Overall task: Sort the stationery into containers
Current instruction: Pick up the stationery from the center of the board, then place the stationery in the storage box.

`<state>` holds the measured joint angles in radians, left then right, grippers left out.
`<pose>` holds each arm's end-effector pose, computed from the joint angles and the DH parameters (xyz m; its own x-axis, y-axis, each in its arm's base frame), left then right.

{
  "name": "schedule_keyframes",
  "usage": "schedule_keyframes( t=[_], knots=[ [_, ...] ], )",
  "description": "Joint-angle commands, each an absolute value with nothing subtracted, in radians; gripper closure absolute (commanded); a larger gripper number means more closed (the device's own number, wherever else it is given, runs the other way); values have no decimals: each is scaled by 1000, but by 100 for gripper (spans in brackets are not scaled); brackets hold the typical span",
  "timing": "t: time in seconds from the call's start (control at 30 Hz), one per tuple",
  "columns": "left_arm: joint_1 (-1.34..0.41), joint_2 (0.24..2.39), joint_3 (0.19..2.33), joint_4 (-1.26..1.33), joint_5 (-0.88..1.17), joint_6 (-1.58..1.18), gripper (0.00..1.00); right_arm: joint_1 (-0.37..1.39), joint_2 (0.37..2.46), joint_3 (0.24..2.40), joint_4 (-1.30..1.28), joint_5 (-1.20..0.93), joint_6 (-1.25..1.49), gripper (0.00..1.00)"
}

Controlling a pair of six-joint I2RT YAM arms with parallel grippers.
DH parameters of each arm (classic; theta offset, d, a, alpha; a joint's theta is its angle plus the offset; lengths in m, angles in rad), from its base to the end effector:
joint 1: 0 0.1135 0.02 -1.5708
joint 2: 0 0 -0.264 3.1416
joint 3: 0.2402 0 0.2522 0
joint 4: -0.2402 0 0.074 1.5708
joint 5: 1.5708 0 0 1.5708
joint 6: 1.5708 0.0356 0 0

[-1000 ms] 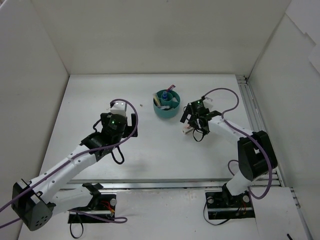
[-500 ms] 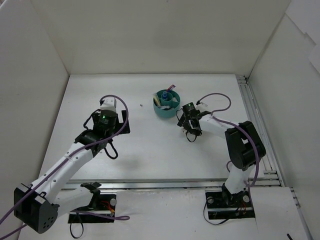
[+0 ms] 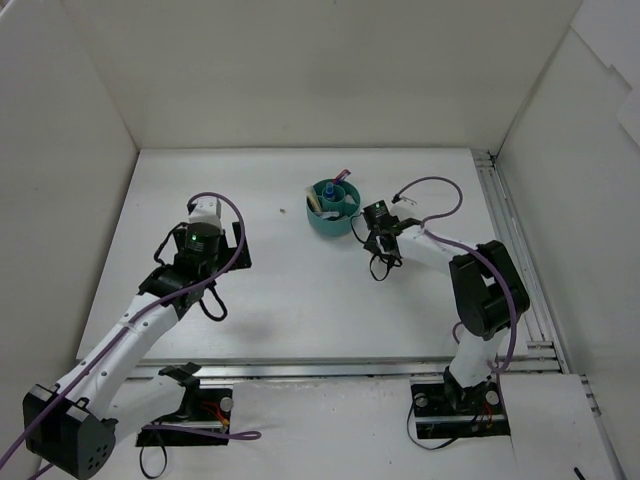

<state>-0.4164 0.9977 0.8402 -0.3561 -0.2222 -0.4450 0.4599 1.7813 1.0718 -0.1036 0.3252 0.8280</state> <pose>0.2070 -0.0830 0.3027 -0.4998 -0.2380 -0.8328 0.0043 0.9608 -0.2772 0.3403 0.1559 0.1794 -0.6051 0.4792 -0.6358 0.3281 0.8777 0.3492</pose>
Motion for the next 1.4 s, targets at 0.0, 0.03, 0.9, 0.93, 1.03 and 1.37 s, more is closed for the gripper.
schedule_keyframes(
  t=[0.0, 0.03, 0.9, 0.93, 1.03, 1.37],
  knots=[
    [-405, 980, 845, -308, -195, -425, 0, 474, 1714, 1166, -100, 403, 698, 75],
    [-394, 980, 842, -302, -189, -425, 0, 479, 1704, 1189, -81, 400, 639, 75],
    [-348, 993, 868, -267, -169, -387, 0, 423, 1971, 1661, 74, -130, -339, 69],
    [-348, 992, 867, -268, -169, -385, 0, 414, 1977, 1661, 74, -152, -334, 65],
    [-348, 997, 870, -275, -170, -384, 0, 397, 1988, 1655, 74, -199, -319, 62],
    [-348, 999, 879, -282, -164, -393, 0, 396, 1999, 1646, 74, -242, -310, 38]
  ],
)
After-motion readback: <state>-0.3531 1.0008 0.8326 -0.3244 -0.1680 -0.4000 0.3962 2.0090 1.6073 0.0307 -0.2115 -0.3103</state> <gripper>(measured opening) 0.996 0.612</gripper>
